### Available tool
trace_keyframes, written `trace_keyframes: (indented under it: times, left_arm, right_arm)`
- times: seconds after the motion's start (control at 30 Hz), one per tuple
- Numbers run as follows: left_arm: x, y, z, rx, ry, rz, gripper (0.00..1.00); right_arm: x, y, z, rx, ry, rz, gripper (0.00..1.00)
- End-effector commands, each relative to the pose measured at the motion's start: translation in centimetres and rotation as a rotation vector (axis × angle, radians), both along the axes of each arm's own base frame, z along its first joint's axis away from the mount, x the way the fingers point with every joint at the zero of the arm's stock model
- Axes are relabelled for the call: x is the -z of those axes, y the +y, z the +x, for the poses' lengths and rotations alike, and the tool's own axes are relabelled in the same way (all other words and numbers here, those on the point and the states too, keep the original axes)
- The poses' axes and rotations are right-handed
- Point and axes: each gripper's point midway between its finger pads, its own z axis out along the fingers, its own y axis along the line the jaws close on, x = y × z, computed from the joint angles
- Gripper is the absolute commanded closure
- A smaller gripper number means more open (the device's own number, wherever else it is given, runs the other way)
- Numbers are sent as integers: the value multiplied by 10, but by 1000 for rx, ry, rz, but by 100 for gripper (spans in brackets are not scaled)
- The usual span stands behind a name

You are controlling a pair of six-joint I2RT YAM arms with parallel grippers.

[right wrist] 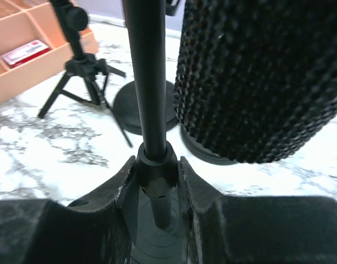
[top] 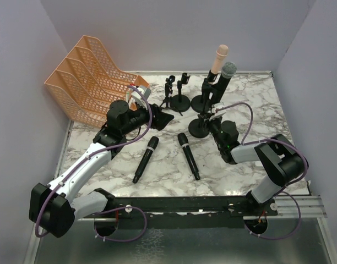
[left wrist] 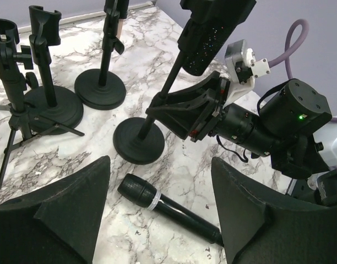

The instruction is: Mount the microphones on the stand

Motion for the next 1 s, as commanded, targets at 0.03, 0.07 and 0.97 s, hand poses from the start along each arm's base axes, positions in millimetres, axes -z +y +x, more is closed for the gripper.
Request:
trace_keyframes:
  times: [0.03,0.07,0.97]
  left_arm:
    - [0,-1,-1,16,-4,13,27]
    - [0,-1,-2,17,-3,13,27]
    - [-1,-2,-4,30,0,12,26]
  right_arm:
    - [-36,-42,15,230,-139,-43,86]
    - [-38,-45,17,256,-146,-50,86]
    - [-47,-130,76,499,-136,16,89]
